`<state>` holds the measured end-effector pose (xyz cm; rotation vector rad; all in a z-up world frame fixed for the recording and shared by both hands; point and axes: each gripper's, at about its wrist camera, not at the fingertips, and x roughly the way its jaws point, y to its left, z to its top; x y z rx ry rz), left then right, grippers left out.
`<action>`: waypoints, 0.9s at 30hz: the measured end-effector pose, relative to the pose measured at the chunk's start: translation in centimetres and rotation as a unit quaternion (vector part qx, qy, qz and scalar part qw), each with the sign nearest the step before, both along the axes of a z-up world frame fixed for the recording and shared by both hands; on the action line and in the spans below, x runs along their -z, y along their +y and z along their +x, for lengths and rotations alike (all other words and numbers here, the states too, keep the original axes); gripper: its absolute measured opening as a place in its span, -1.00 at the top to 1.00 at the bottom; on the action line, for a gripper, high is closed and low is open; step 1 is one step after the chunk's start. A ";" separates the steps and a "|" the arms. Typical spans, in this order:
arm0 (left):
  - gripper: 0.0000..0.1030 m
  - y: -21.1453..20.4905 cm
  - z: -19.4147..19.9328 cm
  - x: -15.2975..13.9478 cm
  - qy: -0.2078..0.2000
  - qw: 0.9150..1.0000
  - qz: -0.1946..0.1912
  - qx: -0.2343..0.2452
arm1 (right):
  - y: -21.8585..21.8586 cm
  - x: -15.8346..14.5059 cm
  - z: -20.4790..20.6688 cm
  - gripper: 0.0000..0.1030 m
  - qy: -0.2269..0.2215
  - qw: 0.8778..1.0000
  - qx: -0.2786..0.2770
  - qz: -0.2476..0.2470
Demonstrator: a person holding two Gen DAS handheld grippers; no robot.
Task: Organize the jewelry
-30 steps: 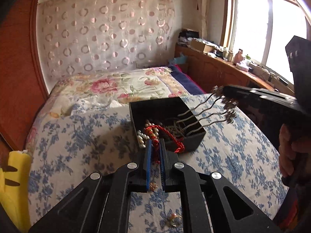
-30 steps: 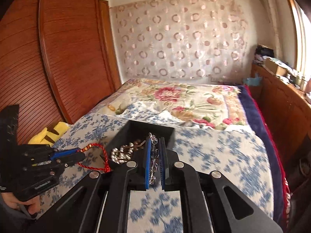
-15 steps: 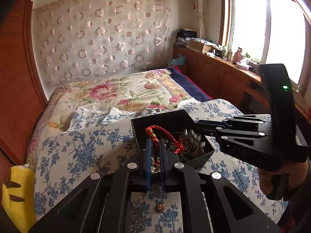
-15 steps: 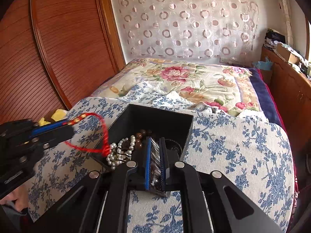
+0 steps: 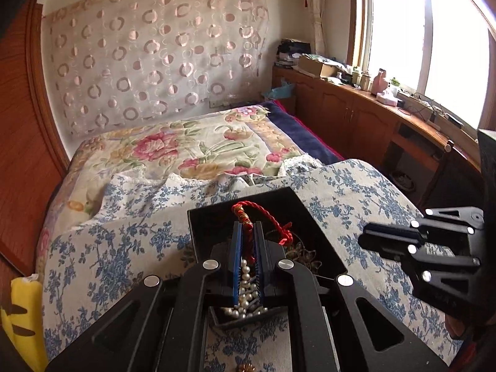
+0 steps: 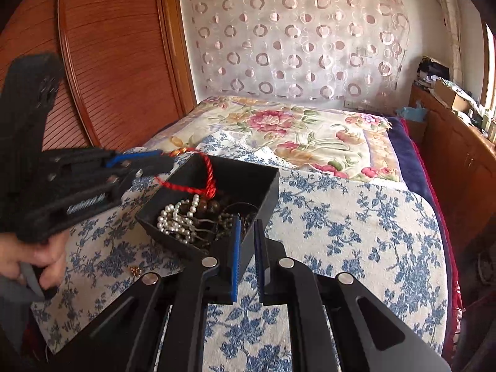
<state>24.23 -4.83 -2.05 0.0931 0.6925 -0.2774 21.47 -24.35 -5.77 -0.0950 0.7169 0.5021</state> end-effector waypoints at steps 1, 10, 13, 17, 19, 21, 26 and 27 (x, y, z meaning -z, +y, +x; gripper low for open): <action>0.87 -0.1 0.3 -0.1 0.000 1.000 0.001 -0.001 | -0.1 0.0 -0.2 0.80 -0.002 1.000 0.000 -0.002; 0.56 0.3 -0.8 -0.8 -0.009 1.000 -0.002 -0.003 | -0.1 0.2 -2.3 0.80 -0.005 1.000 -0.014 0.006; 0.49 1.1 -2.1 -0.7 -0.009 1.000 -0.005 -0.003 | 0.4 0.4 -3.5 0.80 -0.009 1.000 -0.023 0.005; 0.43 2.4 -4.2 -0.4 -0.011 1.000 -0.009 -0.004 | 1.7 1.0 -5.1 0.80 -0.002 0.999 -0.043 0.011; 0.43 3.3 -5.3 -0.2 -0.008 1.000 -0.018 -0.008 | 2.5 1.5 -6.0 0.80 0.000 0.998 -0.056 0.009; 0.43 4.4 -6.5 0.4 -0.001 1.000 -0.024 -0.012 | 3.1 1.9 -6.6 0.80 0.004 0.998 -0.066 0.007; 0.42 6.5 -8.7 1.5 0.006 0.999 -0.020 -0.027 | 4.9 3.1 -8.2 0.76 0.014 0.996 -0.093 0.000; 0.40 7.0 -9.2 1.8 0.008 0.999 -0.019 -0.031 | 5.4 3.4 -8.4 0.71 0.019 0.995 -0.099 -0.001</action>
